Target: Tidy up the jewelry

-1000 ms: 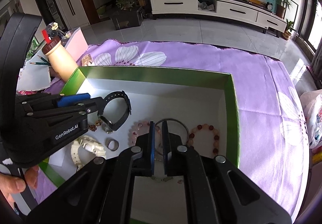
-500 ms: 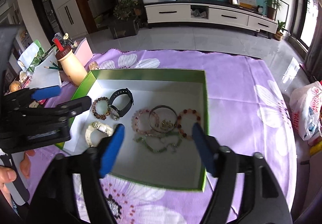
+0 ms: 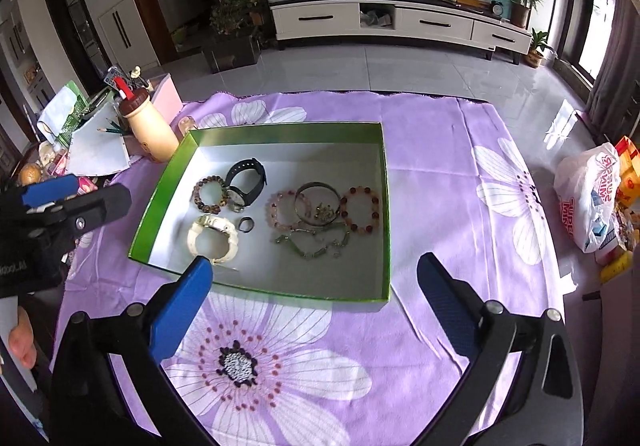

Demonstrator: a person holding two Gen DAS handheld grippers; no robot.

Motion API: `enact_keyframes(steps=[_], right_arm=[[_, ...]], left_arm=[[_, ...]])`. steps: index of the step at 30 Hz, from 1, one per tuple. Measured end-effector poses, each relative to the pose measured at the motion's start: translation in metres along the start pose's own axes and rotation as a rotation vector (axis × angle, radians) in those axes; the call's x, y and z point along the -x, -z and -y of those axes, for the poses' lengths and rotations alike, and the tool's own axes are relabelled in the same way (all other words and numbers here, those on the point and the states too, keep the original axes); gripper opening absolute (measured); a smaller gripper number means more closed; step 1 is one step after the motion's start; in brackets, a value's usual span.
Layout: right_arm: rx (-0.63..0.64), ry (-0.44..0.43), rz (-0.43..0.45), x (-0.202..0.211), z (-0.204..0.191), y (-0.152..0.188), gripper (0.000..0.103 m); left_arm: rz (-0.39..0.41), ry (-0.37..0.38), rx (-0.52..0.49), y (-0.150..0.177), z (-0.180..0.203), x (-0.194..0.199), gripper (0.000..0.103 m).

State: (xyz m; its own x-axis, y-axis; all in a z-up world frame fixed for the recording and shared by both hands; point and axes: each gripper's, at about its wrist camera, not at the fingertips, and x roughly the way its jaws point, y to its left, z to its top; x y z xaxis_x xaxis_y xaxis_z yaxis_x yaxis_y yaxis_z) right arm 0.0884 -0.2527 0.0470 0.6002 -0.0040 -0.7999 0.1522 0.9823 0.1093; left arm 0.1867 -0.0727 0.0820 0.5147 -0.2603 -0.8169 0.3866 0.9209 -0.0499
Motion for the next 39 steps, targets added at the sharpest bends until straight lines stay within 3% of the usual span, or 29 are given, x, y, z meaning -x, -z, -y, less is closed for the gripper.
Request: enact_keyframes(steps=[14, 39], right_arm=[[-0.008, 0.043, 0.011, 0.009, 0.000, -0.005, 0.102], [-0.026, 0.065, 0.011, 0.001, 0.004, -0.011, 0.102]], left_arm=[[-0.035, -0.115, -0.029, 0.000, -0.004, 0.005, 0.101], [-0.060, -0.086, -0.002, -0.001, -0.002, -0.019, 0.101]])
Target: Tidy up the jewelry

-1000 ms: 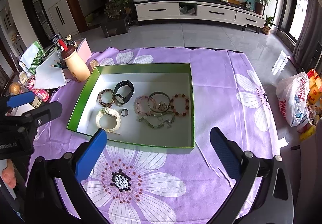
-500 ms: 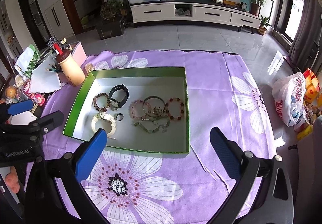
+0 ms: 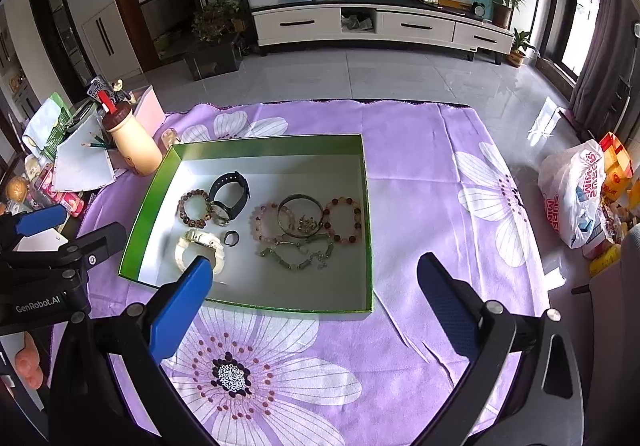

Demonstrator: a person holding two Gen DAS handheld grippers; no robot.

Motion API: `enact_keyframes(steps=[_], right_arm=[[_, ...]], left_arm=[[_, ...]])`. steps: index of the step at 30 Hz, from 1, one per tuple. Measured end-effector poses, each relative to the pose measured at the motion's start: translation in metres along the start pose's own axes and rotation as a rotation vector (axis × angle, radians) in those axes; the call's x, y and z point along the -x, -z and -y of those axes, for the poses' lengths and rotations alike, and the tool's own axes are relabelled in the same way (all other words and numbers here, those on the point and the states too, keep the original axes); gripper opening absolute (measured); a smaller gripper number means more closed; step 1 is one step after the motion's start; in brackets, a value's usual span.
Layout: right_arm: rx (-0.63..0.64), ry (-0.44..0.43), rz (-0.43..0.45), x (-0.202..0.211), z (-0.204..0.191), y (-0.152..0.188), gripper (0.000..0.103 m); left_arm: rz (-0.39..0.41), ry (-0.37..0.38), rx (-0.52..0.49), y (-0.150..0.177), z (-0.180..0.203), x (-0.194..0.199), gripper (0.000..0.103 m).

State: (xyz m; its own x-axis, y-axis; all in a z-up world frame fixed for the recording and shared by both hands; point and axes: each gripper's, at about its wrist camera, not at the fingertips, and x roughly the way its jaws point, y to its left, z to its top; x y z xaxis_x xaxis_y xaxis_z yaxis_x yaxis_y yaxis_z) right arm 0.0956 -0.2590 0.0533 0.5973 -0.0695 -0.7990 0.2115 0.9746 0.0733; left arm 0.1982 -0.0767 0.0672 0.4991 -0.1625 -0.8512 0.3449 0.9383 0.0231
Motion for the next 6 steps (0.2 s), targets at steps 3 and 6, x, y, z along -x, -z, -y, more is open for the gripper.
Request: enact_keyframes(steps=[3, 6], right_arm=[[0.006, 0.000, -0.001, -0.0010, -0.0024, -0.0001, 0.102], [0.008, 0.001, -0.001, -0.0012, -0.0047, -0.0004, 0.102]], left_arm=[[-0.001, 0.002, -0.010, -0.0001, 0.0018, -0.0006, 0.101], [0.001, -0.002, -0.010, 0.0001, 0.0018, -0.0007, 0.101]])
